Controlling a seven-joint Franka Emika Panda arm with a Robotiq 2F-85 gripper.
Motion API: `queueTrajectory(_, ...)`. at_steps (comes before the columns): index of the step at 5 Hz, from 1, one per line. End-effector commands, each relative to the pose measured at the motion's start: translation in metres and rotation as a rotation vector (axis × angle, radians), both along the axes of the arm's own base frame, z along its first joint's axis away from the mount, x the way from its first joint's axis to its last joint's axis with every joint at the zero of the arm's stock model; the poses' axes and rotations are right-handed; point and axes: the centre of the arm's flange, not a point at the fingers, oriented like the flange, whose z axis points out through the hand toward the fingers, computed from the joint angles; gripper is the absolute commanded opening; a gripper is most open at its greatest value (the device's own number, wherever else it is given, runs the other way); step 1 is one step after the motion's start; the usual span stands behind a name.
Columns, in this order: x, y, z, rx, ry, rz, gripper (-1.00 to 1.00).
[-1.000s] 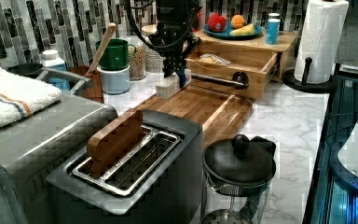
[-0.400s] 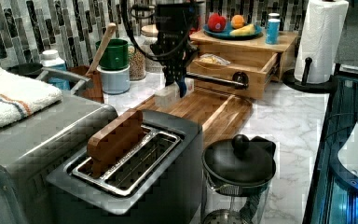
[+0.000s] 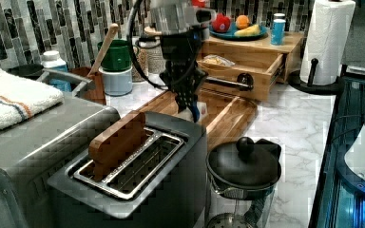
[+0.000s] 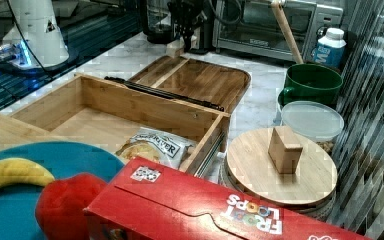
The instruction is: Place the butter on the board.
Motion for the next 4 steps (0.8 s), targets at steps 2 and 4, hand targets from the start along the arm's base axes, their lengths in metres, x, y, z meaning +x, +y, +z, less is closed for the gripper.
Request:
queueTrajectory(2,-0.001,0.031,0.022,-0.023,-0.120,-0.020,-1.00)
queueTrajectory(4,-0.001,0.030,0.000,-0.037,-0.140,-0.016,1.00)
